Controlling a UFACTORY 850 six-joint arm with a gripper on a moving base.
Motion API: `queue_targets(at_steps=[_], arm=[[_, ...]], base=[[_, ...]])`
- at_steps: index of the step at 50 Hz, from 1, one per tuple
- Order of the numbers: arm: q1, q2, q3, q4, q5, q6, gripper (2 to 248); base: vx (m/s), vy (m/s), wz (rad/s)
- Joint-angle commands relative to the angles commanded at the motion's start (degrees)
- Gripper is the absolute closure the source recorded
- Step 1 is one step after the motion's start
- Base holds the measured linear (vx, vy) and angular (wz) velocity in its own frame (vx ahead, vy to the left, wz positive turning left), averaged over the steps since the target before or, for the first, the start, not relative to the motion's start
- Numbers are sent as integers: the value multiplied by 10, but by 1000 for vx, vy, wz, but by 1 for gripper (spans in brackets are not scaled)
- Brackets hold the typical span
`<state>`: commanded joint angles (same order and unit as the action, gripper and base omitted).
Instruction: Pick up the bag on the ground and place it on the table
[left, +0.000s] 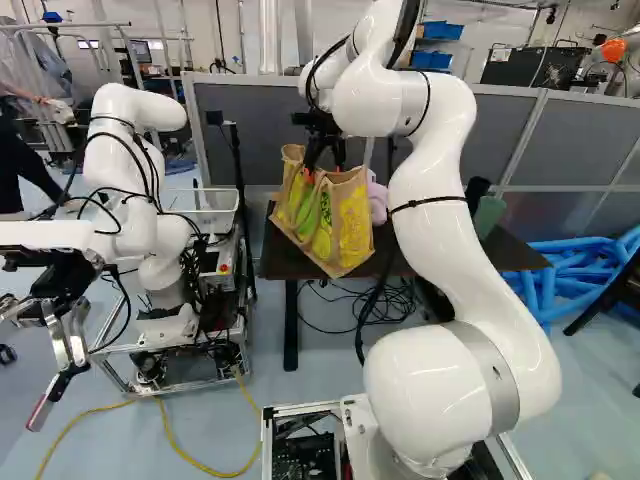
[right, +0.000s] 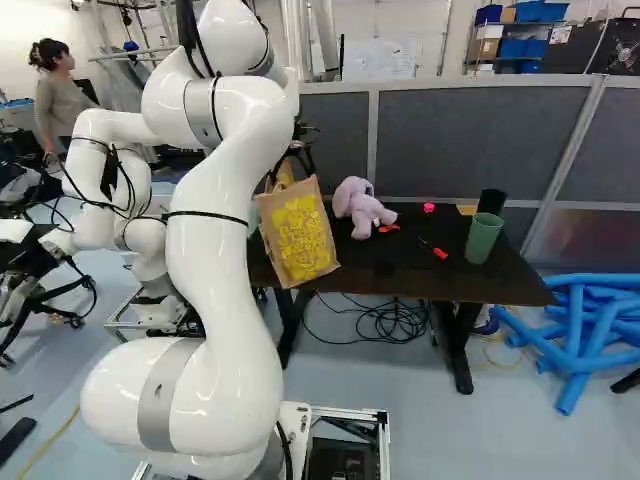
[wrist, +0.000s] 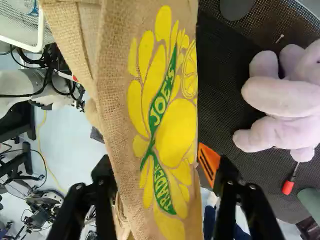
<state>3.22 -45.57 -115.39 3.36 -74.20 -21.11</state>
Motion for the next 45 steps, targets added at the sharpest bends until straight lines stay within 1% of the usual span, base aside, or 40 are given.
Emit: queue_targets(at_steps=[2,3,7,8,23,45], arm=[[0,0,0,0,0,0,69],[0,0,0,0,0,0,32],[0,0,0,0,0,0,32],[0,0,0,0,0,0,3],[0,6,1,0,0,0,3],[7,49,26,0,-5,0,3]], base=[[0,0,0],[0,0,0],[0,0,0],[0,0,0],[0,0,0],[0,0,0]])
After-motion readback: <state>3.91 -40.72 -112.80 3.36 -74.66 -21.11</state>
